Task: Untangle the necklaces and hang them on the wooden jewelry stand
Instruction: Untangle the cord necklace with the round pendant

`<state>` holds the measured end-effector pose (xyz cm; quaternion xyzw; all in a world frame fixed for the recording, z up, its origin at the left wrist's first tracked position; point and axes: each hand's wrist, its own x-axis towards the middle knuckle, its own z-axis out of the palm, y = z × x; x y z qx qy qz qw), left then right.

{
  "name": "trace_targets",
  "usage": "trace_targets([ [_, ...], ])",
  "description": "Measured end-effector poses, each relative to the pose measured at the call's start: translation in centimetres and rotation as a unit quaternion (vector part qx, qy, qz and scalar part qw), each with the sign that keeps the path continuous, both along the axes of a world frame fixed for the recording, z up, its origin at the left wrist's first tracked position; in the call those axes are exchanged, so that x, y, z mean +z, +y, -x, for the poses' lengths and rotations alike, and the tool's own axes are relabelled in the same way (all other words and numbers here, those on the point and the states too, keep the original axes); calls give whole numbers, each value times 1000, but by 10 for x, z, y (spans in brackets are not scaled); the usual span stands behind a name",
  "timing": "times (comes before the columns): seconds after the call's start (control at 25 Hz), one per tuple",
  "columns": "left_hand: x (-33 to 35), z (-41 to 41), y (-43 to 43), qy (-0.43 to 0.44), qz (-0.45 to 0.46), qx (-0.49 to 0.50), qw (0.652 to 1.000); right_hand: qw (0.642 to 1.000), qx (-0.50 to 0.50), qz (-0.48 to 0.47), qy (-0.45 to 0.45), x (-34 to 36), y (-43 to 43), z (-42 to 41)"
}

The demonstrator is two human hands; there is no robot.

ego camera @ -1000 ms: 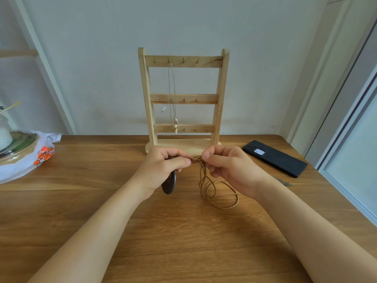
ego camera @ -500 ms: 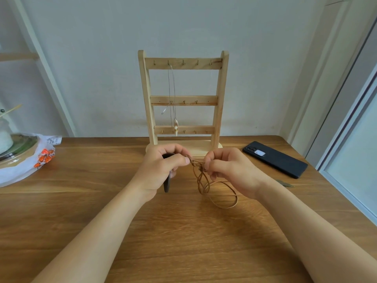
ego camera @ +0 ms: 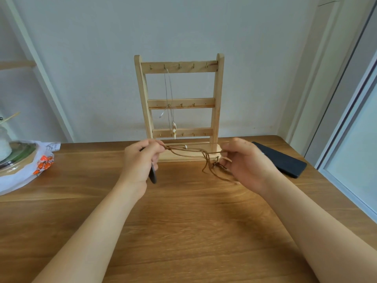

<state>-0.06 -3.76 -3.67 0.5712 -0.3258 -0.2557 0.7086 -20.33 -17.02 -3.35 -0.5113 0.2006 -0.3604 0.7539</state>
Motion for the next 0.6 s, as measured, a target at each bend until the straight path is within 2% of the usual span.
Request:
trace_targets([
  [0.16, -6, -18, -2, 82, 0, 86, 993, 971, -46, -187, -142, 4, -15, 14],
  [0.24, -10, -23, -2, 93, -2, 117, 989, 963, -52, -213, -155, 4, -23, 20],
  [0.32, -12, -24, -2, 80, 2, 130, 988, 987, -74, -126, -64, 2, -29, 23],
  [0.4, -16, -23, -4, 67, 17, 140, 988, 991, -118, 27, 59, -1, -30, 23],
  [0.44, -17, -23, -5, 62, 20, 144, 987, 976, -142, 111, 118, -3, -30, 22],
  [0.52, -19, -21, -7, 68, 12, 141, 988, 920, -183, 270, 219, -5, -26, 20],
  [0.6, -18, -19, -8, 91, 11, 115, 989, 887, -174, 330, 272, -8, -22, 16],
])
